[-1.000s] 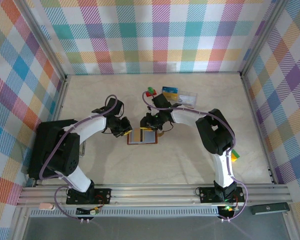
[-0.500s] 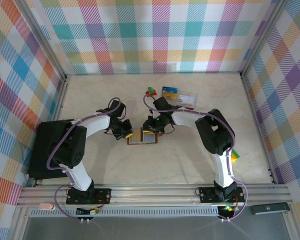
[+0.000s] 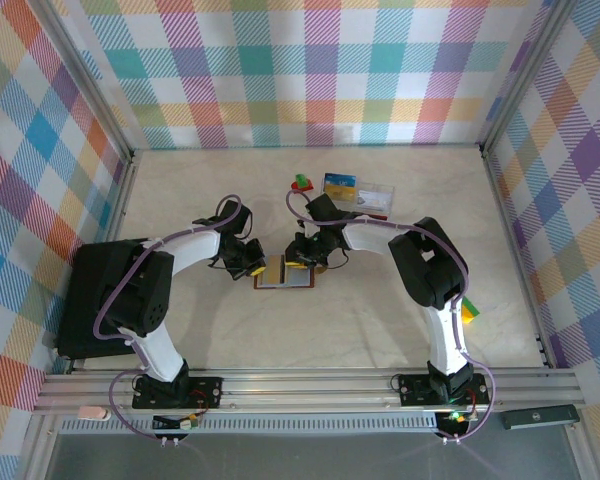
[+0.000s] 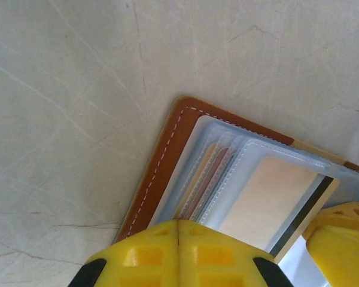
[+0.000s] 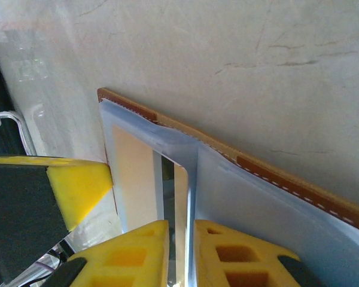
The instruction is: Take the credit cards out of the card holder
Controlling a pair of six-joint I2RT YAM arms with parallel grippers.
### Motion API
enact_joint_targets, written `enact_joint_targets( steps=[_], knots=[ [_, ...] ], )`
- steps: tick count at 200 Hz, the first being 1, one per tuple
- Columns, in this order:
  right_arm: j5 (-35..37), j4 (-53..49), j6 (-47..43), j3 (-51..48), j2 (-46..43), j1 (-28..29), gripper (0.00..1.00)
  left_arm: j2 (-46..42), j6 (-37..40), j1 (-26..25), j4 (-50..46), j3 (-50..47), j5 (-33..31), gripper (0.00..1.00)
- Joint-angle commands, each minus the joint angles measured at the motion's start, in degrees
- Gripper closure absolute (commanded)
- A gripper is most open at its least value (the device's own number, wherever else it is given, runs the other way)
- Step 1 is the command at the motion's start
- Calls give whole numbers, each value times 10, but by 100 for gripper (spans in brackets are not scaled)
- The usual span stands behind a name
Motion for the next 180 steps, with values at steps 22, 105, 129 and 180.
enact_joint_targets(
  steps=[22,105,129,180],
  knots=[
    [-25,12,-7,-10,18,-2,83,21,-3,-3,-25,-10,-21,99],
    [6,2,-22,-18,-6,-8,91,17,-3,-3,-27,-12,-23,99],
    [21,10,-19,-35,-23,-15,92,16,-2,-3,-29,-10,-25,99],
    [17,16,-19,-44,-27,-16,91,3,17,-4,-54,17,-31,98]
  ],
)
